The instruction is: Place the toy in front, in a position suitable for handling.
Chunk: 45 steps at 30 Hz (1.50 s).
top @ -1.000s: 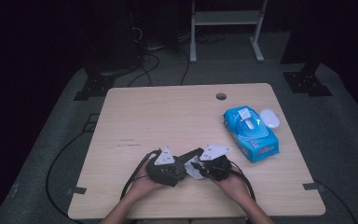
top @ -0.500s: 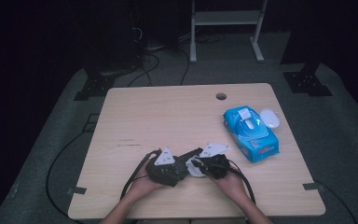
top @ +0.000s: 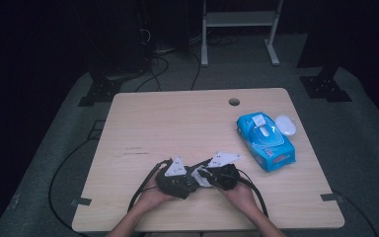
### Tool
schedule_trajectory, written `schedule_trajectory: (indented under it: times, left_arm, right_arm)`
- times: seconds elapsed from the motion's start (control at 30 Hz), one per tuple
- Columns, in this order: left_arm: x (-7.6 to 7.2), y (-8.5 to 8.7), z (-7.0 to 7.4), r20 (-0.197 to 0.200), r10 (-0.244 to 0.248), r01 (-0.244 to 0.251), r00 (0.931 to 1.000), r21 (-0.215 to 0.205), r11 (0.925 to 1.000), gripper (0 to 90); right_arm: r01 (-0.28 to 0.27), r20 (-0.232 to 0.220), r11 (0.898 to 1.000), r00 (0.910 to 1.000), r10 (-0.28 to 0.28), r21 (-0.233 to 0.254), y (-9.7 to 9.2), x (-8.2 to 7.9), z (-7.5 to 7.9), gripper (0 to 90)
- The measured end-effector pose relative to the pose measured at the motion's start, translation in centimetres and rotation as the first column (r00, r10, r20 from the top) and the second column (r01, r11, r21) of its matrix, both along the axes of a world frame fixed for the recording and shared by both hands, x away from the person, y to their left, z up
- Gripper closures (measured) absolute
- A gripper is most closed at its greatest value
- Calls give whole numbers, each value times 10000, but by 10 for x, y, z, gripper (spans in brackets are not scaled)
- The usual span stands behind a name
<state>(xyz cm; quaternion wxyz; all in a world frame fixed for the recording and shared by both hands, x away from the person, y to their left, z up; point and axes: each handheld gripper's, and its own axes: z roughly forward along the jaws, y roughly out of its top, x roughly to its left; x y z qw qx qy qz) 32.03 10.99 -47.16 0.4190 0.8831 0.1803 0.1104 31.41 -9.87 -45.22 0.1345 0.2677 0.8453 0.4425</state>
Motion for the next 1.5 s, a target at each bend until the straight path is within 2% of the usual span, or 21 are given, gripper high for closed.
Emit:
schedule_trajectory:
  times: [0.13, 0.23, 0.27, 0.33, 0.43, 0.53, 0.6, 0.67, 0.77, 0.8, 0.87, 0.9, 0.93, 1.0, 1.1, 1.17, 1.3, 1.37, 1.4, 1.47, 1.5]
  left_arm:
    - [-1, -2, -2, 16, -86, 86, 10000, 25, 10000, 250]
    - [-2, -1, -2, 73, -106, 105, 9999, 72, 9999, 250]
    - [-2, -2, -1, 90, -96, 95, 9999, 65, 9999, 250]
    - [-2, -2, -1, 111, -105, 105, 9999, 70, 9999, 250]
    - [-2, -2, 0, 123, -112, 111, 9999, 76, 9999, 250]
    - [-2, -3, -1, 139, -76, 74, 9999, 148, 9999, 250]
    - [-2, -2, -1, 133, -109, 107, 9999, 176, 9998, 250]
    - [-2, -1, -1, 147, -109, 106, 9998, 202, 9997, 250]
    - [-3, -2, 0, 185, -79, 77, 9998, 117, 9999, 250]
    - [-2, -2, 0, 132, -75, 73, 9999, 93, 9999, 250]
    - [-2, -2, 0, 122, -95, 94, 9999, 81, 9999, 250]
    - [-2, -2, 0, 140, -94, 92, 9999, 121, 9999, 250]
    - [-3, -3, -1, 217, -106, 102, 9997, 169, 9998, 250]
    - [-2, -2, 0, 255, -161, 152, 9995, 344, 9993, 250]
    - [-2, -2, -2, 187, -133, 128, 9997, 292, 9995, 250]
    - [-2, -2, -1, 207, -99, 95, 9997, 212, 9997, 250]
    - [-3, -3, 0, 216, -116, 112, 9997, 209, 9997, 249]
    - [-3, -3, -1, 205, -130, 125, 9997, 245, 9996, 249]
    - [-2, -2, -1, 199, -143, 138, 9997, 270, 9995, 250]
    - [-2, -2, -1, 155, -132, 128, 9998, 282, 9995, 249]
    - [-2, -2, -1, 152, -144, 139, 9998, 349, 9993, 250]
  right_arm:
    - [-983, 203, 9948, 9950, 978, 264, 23, -9, 1, 842]
    - [-1133, 271, 9936, 9932, 1134, -38, 29, -7, 2, 843]
    - [-948, 280, 9955, 9951, 950, -63, 26, -4, 2, 843]
    - [-78, 222, 9999, 9997, 80, -83, 11, 5, 1, 844]
    - [537, -215, 9983, 9984, -532, 246, -3, 14, -2, 846]
    - [-11, -208, 9990, 9998, 20, 457, 8, 8, -1, 844]
    - [-502, -25, 9982, 9987, 503, 325, 23, 4, 1, 844]
    - [-555, -139, 9980, 9983, 559, 304, 28, 5, 2, 845]
    - [-180, -11, 9998, 9998, 180, 82, 23, 13, 4, 845]
    - [145, 254, 9995, 9996, -137, -298, 18, 17, 3, 846]
    - [541, -7, 9983, 9985, -541, -226, 9, 24, 2, 846]
    - [577, -155, 9982, 9982, -579, -132, 8, 25, 2, 846]
    - [553, -71, 9984, 9984, -554, -129, 10, 24, 2, 846]
    - [154, 0, 9999, 9999, -154, 17, 20, 18, 3, 845]
    - [-56, 329, 9995, 9994, 66, -302, 28, 15, 3, 845]
    - [87, 157, 9997, 9998, -83, -241, 22, 19, 3, 846]
    - [1052, 505, 9902, 9936, -1008, -921, 1, 27, 1, 847]
    - [1217, 246, 9908, 9924, -1205, -599, -4, 27, 0, 848]
    - [1196, 290, 9914, 9926, -1181, -539, -3, 26, 0, 847]
    - [732, 294, 9968, 9970, -723, -306, 2, 23, 0, 847]
    - [598, 398, 9975, 9975, -583, -371, 6, 20, 0, 846]
